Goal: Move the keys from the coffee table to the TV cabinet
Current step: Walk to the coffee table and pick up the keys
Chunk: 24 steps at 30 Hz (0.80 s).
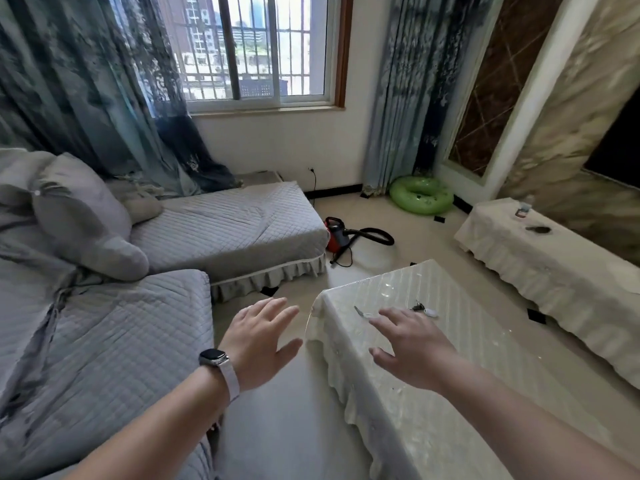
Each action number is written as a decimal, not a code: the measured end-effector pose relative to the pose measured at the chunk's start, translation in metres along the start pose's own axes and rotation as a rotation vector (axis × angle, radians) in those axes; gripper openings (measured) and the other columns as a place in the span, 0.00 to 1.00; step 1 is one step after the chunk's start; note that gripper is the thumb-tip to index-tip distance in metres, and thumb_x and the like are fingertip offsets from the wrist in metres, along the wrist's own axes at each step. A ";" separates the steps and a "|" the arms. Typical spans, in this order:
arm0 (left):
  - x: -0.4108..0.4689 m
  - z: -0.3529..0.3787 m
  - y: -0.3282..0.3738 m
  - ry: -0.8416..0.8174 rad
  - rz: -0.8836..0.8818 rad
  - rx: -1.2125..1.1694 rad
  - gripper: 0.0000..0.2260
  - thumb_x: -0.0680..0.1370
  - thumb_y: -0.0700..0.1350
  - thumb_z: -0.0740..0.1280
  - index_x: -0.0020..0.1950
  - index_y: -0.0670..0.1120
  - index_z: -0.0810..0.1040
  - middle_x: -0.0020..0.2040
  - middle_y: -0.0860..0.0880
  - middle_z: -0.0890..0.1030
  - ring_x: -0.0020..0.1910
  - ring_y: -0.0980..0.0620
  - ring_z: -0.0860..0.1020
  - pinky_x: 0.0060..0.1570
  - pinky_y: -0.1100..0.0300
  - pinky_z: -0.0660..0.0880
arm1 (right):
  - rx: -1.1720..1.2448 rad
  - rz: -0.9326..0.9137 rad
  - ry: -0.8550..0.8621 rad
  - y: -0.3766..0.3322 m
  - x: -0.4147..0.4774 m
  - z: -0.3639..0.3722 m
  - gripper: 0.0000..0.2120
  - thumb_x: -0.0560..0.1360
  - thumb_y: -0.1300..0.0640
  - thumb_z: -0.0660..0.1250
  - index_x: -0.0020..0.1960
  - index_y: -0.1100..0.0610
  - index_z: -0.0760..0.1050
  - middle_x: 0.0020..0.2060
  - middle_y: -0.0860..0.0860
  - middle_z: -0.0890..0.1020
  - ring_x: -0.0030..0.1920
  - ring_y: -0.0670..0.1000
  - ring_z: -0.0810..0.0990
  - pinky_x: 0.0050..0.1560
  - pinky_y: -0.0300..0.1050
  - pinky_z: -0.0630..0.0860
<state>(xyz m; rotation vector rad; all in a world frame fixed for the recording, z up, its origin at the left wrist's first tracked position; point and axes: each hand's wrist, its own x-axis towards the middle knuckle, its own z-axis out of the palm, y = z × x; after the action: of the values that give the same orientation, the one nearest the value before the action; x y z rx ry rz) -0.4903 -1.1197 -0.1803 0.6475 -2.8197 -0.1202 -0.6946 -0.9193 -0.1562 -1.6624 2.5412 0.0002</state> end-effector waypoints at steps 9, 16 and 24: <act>0.134 0.018 -0.058 -0.012 0.179 -0.034 0.26 0.73 0.63 0.60 0.68 0.54 0.68 0.68 0.49 0.73 0.68 0.47 0.69 0.63 0.46 0.69 | 0.033 0.178 0.006 0.025 0.095 -0.011 0.27 0.77 0.39 0.57 0.73 0.48 0.62 0.74 0.50 0.65 0.72 0.53 0.63 0.70 0.48 0.58; 0.219 0.056 -0.071 -0.061 0.244 -0.025 0.25 0.73 0.61 0.60 0.68 0.53 0.69 0.67 0.49 0.74 0.66 0.46 0.70 0.63 0.47 0.69 | 0.070 0.241 -0.012 0.069 0.162 0.003 0.27 0.77 0.40 0.56 0.73 0.48 0.61 0.74 0.49 0.65 0.71 0.52 0.64 0.69 0.48 0.59; 0.322 0.097 -0.068 -0.144 0.254 -0.047 0.23 0.74 0.59 0.60 0.67 0.54 0.68 0.67 0.50 0.73 0.67 0.47 0.69 0.63 0.49 0.69 | 0.171 0.273 -0.044 0.140 0.254 0.029 0.27 0.76 0.39 0.56 0.72 0.48 0.63 0.73 0.50 0.66 0.71 0.52 0.64 0.69 0.49 0.60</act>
<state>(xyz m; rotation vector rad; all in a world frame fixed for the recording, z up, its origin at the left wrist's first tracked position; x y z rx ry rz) -0.7674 -1.3194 -0.2125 0.2765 -2.9975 -0.1925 -0.9209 -1.0937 -0.2152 -1.2340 2.6288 -0.1528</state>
